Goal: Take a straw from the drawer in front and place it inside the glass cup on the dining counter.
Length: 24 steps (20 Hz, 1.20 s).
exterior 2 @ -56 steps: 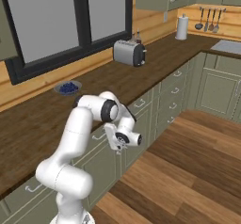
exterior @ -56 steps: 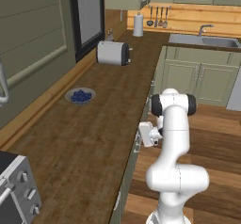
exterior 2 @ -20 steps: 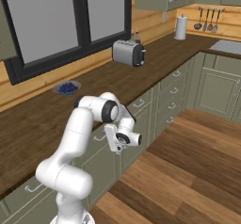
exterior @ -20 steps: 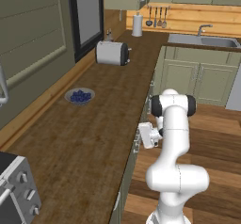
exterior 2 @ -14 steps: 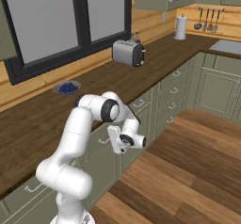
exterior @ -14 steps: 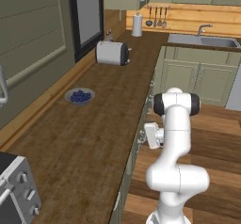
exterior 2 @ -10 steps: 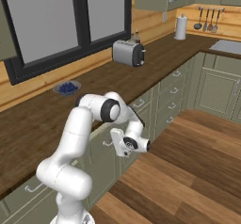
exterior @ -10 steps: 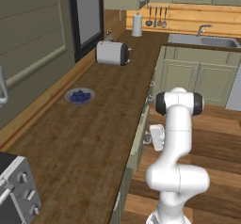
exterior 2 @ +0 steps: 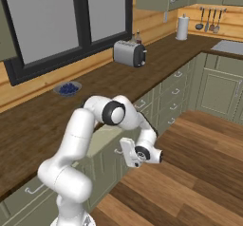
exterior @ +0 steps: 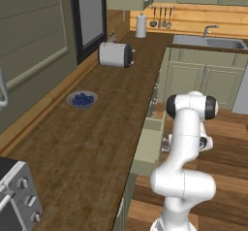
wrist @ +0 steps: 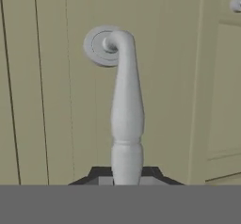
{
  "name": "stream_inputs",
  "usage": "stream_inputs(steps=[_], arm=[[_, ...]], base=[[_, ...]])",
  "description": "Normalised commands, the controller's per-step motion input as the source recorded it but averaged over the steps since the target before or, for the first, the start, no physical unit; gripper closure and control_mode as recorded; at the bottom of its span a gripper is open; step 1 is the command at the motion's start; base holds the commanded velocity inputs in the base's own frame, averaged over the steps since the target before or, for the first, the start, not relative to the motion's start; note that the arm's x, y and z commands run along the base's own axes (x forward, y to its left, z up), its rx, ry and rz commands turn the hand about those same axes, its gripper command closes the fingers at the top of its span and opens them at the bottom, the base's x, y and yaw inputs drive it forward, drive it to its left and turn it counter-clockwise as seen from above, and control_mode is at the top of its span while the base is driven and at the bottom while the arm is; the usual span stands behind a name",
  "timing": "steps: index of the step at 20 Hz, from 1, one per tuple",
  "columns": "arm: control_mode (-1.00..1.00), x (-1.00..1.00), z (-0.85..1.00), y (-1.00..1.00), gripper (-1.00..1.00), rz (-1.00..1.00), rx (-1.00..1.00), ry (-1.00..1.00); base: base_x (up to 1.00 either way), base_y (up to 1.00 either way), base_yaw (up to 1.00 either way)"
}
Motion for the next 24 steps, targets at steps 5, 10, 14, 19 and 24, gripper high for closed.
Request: stream_inputs(steps=[5, 10, 14, 19, 24], arm=[[-1.0, -0.5, 0.0, -0.49, 1.0, 0.0, 0.02, 0.0], [-1.0, -0.44, -0.02, -0.46, 1.0, 0.0, 0.02, 0.0], [-1.0, -0.1, -0.21, -0.08, -1.0, 0.0, -0.02, 0.07], [-1.0, -0.25, -0.04, 0.0, -1.0, 0.0, 0.0, 0.03], [-1.0, -0.81, 0.36, 0.0, -1.0, -0.01, -0.02, -0.1]], base=[[0.0, 0.0, 0.0], [0.0, 0.0, 0.0], [0.0, 0.0, 0.0], [0.0, 0.0, 0.0], [0.0, 0.0, 0.0]])
